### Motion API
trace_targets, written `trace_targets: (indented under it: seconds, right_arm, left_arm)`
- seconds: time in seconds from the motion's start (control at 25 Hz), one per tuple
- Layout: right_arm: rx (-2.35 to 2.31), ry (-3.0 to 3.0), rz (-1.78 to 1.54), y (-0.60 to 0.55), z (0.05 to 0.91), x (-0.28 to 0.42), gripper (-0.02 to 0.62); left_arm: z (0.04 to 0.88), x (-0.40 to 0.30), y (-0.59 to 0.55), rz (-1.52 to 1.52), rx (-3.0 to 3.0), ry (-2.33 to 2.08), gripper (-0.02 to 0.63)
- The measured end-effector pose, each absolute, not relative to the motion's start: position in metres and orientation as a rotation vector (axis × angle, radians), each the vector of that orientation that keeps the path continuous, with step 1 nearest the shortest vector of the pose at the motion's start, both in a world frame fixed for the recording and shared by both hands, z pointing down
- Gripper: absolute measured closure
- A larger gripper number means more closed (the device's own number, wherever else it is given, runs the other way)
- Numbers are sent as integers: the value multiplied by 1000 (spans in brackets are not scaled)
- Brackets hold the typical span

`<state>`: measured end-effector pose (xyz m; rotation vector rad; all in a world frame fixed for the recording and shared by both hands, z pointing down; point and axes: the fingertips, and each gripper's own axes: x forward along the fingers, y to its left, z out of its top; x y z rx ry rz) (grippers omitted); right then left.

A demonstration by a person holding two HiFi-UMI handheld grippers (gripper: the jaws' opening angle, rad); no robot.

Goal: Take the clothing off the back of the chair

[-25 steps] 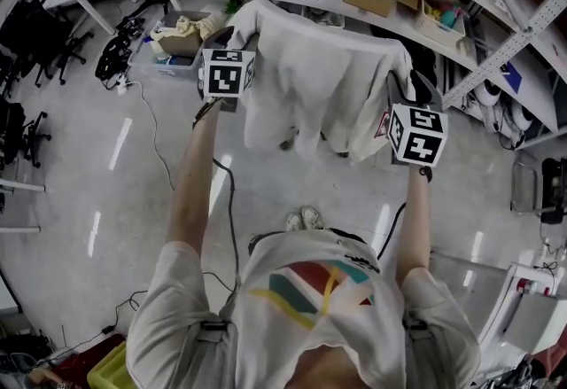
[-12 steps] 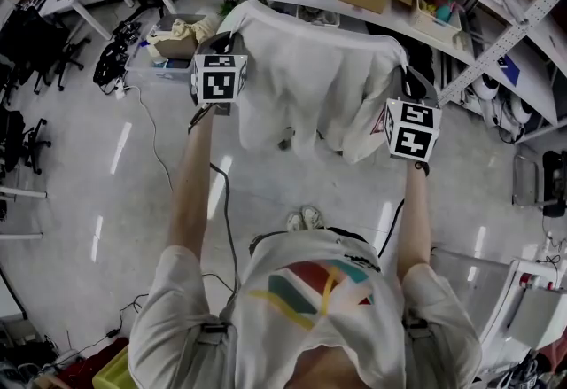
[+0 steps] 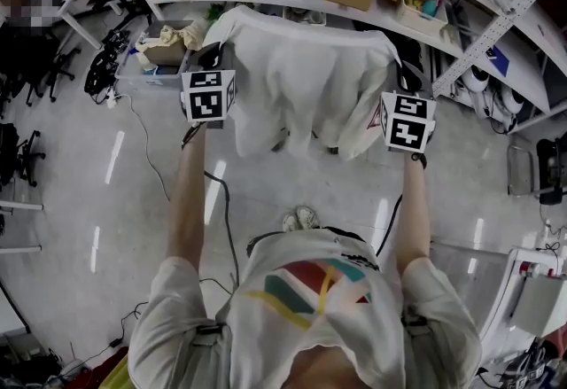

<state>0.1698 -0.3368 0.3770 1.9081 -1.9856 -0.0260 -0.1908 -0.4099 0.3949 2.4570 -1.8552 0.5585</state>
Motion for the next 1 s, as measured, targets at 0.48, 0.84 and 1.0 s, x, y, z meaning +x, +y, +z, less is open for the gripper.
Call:
trace_targets:
  seconds: [0.48, 0.84, 1.0]
  right_arm:
    - [1963, -1933, 13, -360, 380, 218, 580]
    - [1976, -1939, 48, -373, 385, 247, 581]
    - [1959, -1950, 52, -378, 388, 249, 581]
  left_arm:
    - [401, -141, -391, 463, 2552, -1744, 586]
    - [406, -103, -389, 437, 2612, -1636, 586]
    - [407, -96, -390, 436, 2621, -1622, 586]
